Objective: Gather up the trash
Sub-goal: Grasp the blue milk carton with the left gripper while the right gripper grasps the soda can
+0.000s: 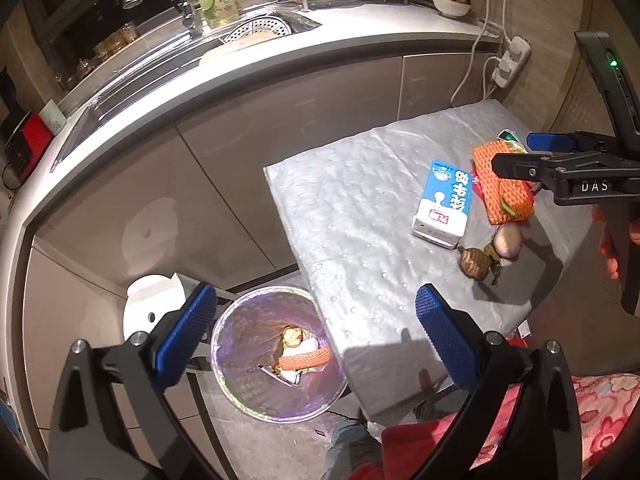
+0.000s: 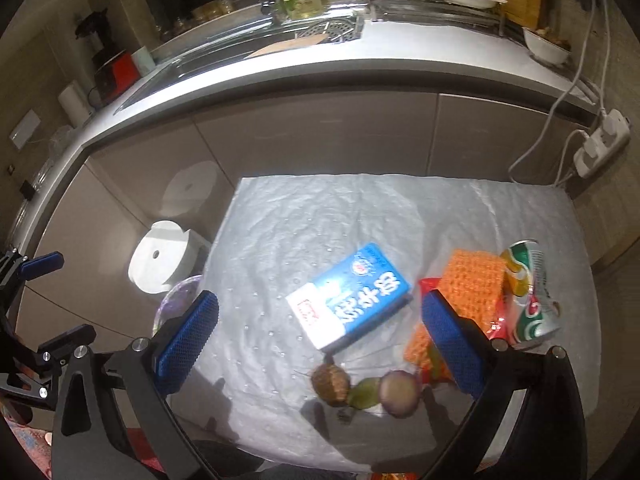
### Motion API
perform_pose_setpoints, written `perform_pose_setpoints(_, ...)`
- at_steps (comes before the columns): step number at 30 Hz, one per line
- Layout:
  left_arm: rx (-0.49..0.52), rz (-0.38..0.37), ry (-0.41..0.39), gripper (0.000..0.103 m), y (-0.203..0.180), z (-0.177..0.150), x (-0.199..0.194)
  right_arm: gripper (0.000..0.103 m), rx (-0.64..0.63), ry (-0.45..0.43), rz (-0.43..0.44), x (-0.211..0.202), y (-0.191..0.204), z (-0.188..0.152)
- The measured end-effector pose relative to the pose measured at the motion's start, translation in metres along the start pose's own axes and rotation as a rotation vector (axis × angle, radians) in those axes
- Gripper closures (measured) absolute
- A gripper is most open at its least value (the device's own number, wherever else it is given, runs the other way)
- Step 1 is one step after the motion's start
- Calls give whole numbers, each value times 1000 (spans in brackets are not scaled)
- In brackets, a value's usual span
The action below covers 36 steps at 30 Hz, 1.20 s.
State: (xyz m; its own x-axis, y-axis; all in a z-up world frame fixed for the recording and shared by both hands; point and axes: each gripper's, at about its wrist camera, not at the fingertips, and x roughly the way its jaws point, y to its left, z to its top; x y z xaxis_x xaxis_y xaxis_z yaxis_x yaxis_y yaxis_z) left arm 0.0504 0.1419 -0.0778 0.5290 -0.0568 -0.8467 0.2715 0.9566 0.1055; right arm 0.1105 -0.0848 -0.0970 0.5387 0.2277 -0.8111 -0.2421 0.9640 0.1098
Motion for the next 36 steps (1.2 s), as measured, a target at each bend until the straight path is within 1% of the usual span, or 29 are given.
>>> perform_pose_setpoints(3, 17, -29, -6, 8, -24, 11, 11, 2, 23, 4, -23, -4, -27, -5)
perform_pose_setpoints(8, 48, -78, 17, 8, -64, 29, 42, 2, 49, 24, -53, -8, -70, -15)
perform_pose_setpoints(14, 136, -115, 50, 8, -108, 55, 90, 2, 90, 51, -56, -14, -115, -27)
perform_pose_setpoints(18, 157, -149, 99, 8, -123, 70, 127, 2, 112, 69, -71, -16, -136, -33)
perform_pose_setpoints(22, 187, -161, 144, 8, -137, 78, 158, 2, 131, 83, -84, -15, -149, -37)
perform_pose_setpoints(25, 218, -155, 172, 8, -144, 79, 175, 2, 143, 97, -95, -10, -157, -39)
perform_pose_setpoints(29, 236, -165, 198, 8, -147, 79, 191, 2, 173, 113, -99, -2, -165, -39)
perform_pose_setpoints(30, 234, -169, 204, 11, -146, 79, 194, 2, 179, 118, -100, 0, -166, -39)
perform_pose_setpoints(31, 227, -182, 213, 23, -144, 79, 197, 2, 183, 121, -101, 2, -168, -39)
perform_pose_setpoints(32, 221, -203, 232, 38, -143, 80, 201, 2, 187, 127, -102, 5, -169, -39)
perform_pose_setpoints(33, 212, -213, 246, 38, -142, 80, 204, 2, 189, 134, -103, 8, -171, -39)
perform_pose_setpoints(36, 211, -218, 242, 39, -140, 82, 205, 2, 193, 154, -99, 19, -175, -38)
